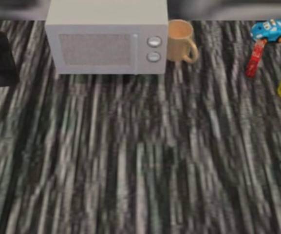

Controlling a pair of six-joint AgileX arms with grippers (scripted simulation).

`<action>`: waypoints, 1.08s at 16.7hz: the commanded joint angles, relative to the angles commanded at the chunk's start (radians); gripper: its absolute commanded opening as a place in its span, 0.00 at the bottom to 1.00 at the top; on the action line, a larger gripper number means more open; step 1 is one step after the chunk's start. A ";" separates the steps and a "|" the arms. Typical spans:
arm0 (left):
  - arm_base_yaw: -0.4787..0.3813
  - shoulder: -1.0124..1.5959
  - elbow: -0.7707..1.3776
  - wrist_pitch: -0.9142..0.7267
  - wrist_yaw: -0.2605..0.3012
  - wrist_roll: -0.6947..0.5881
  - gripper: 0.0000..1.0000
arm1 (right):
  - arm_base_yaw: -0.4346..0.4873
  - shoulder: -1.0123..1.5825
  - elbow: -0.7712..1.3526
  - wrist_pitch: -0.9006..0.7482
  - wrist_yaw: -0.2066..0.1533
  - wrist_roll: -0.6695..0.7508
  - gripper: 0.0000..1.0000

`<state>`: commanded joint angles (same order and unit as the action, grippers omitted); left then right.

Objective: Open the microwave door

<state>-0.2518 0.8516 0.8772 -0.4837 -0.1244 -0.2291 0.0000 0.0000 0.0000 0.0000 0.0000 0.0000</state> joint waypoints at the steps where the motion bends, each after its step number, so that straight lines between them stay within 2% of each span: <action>1: -0.029 0.113 0.111 -0.060 -0.015 -0.024 1.00 | 0.000 0.000 0.000 0.000 0.000 0.000 1.00; 6: -0.171 0.665 0.655 -0.358 -0.086 -0.144 1.00 | 0.000 0.000 0.000 0.000 0.000 0.000 1.00; 10: -0.269 1.012 1.012 -0.551 -0.133 -0.233 1.00 | 0.000 0.000 0.000 0.000 0.000 0.000 1.00; 14: -0.342 1.238 1.279 -0.677 -0.165 -0.303 1.00 | 0.000 0.000 0.000 0.000 0.000 0.000 1.00; 18: -0.375 1.345 1.402 -0.727 -0.179 -0.337 1.00 | 0.000 0.000 0.000 0.000 0.000 0.000 1.00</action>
<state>-0.6266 2.1962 2.2789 -1.2105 -0.3035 -0.5659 0.0000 0.0000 0.0000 0.0000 0.0000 0.0000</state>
